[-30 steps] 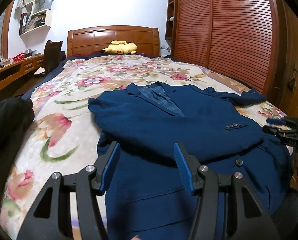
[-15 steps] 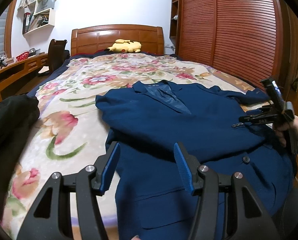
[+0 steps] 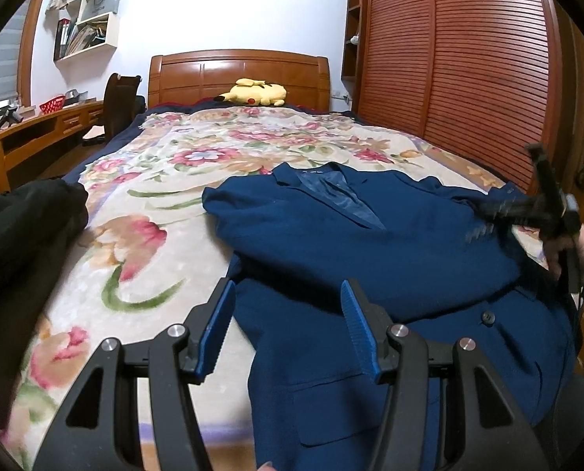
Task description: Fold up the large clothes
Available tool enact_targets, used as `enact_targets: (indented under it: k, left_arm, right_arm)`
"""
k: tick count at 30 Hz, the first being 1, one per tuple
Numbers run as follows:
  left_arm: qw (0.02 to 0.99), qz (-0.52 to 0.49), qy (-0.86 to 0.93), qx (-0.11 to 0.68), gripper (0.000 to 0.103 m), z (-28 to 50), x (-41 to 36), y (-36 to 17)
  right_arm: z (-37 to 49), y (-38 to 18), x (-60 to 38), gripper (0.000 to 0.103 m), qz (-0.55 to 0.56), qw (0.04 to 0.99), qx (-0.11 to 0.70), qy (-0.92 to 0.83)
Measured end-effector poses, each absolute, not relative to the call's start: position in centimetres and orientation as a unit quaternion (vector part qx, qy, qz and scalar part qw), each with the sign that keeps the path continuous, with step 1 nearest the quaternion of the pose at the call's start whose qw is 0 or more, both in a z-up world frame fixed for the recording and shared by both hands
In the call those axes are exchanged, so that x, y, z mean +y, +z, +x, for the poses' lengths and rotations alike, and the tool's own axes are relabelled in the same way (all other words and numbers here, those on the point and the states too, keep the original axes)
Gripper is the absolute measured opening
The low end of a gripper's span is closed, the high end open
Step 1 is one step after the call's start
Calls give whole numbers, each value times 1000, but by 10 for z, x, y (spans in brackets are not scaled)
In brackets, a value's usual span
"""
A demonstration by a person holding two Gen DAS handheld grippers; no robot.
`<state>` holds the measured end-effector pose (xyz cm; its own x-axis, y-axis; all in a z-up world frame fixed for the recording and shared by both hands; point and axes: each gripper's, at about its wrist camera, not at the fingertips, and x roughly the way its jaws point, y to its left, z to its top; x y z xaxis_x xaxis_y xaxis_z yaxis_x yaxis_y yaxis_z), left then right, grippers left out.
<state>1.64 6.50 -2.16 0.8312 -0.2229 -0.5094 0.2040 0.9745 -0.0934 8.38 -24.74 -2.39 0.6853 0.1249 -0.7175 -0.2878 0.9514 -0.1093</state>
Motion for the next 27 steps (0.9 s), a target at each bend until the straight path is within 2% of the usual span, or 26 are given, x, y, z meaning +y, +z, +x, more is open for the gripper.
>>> enact_targets:
  k: [5, 11, 21, 22, 24, 26, 27]
  left_arm:
    - [957, -16, -111, 269, 55, 17, 64, -22]
    - [957, -18, -112, 268, 55, 16, 64, -21]
    - [957, -16, -113, 268, 55, 16, 64, -20]
    - [957, -17, -113, 268, 55, 16, 64, -20]
    - [957, -16, -114, 267, 55, 16, 63, -19]
    - [957, -14, -116, 265, 55, 15, 61, -18]
    - [957, -14, -116, 265, 55, 15, 61, -18]
  right_arm:
    - [84, 16, -275, 6, -86, 946, 312, 11]
    - [98, -4, -301, 7, -88, 926, 366, -27]
    - [87, -10, -298, 7, -118, 925, 358, -44]
    - [87, -10, -298, 10, -118, 925, 359, -45]
    - [87, -10, -299, 21, -118, 923, 363, -52]
    - [85, -10, -299, 43, -113, 922, 366, -51]
    - [83, -9, -299, 48, -109, 924, 365, -46]
